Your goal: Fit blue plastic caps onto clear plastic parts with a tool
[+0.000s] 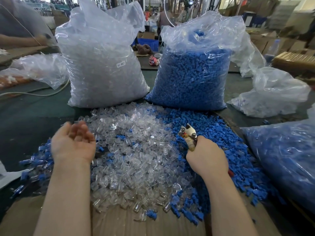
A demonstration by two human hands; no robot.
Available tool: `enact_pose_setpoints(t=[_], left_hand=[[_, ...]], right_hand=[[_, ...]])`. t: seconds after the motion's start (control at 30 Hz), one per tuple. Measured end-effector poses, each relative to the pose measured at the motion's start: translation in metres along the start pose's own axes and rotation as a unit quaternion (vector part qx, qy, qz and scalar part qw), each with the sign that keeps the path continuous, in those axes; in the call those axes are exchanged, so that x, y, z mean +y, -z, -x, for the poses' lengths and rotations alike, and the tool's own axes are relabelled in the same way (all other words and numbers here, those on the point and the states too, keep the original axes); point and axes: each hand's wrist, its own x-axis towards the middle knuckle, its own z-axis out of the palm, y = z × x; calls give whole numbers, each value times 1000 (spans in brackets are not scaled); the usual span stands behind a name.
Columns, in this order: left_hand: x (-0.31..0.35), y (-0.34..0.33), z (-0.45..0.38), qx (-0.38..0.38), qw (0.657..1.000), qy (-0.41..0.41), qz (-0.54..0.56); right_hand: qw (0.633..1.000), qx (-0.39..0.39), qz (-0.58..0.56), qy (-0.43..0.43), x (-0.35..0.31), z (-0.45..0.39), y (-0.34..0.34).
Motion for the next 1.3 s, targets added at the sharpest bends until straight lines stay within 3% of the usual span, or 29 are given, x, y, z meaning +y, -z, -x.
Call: enact_pose_setpoints(t=[0.03, 0.1, 0.2, 0.3, 0.37, 0.57, 0.77, 0.97, 1.1, 1.3], left_hand=[[-4, -3, 3, -25, 995, -8, -100], [-17, -11, 11, -78, 939, -54, -331], [-36, -16, 19, -160, 801, -116, -564], [-50, -16, 24, -189, 623, -141, -746], [-56, -17, 25, -181, 559, -134, -798], [-63, -20, 29, -186, 509, -153, -826], [-69, -19, 27, -180, 482, -194, -835], [-70, -21, 30, -224, 432, -197, -851], [-71, -21, 30, -223, 460, -217, -831], [-75, -21, 28, -221, 461, -230, -828]], right_hand=[[1000, -1, 3, -1, -1, 0, -1], [1000, -4, 10, -5, -2, 1, -2], [1000, -13, 21, -12, -3, 1, -3], [999, -26, 31, -14, -3, 0, -2], [999, -32, 34, -12, -3, 0, -3], [1000, -3, 21, -11, -3, 0, -6], [1000, 2, 19, 7, -5, 0, -7], [999, -15, 34, 13, -6, 1, -6], [999, -15, 32, 7, -8, 3, -6], [1000, 20, 5, -2, -8, 2, -6]])
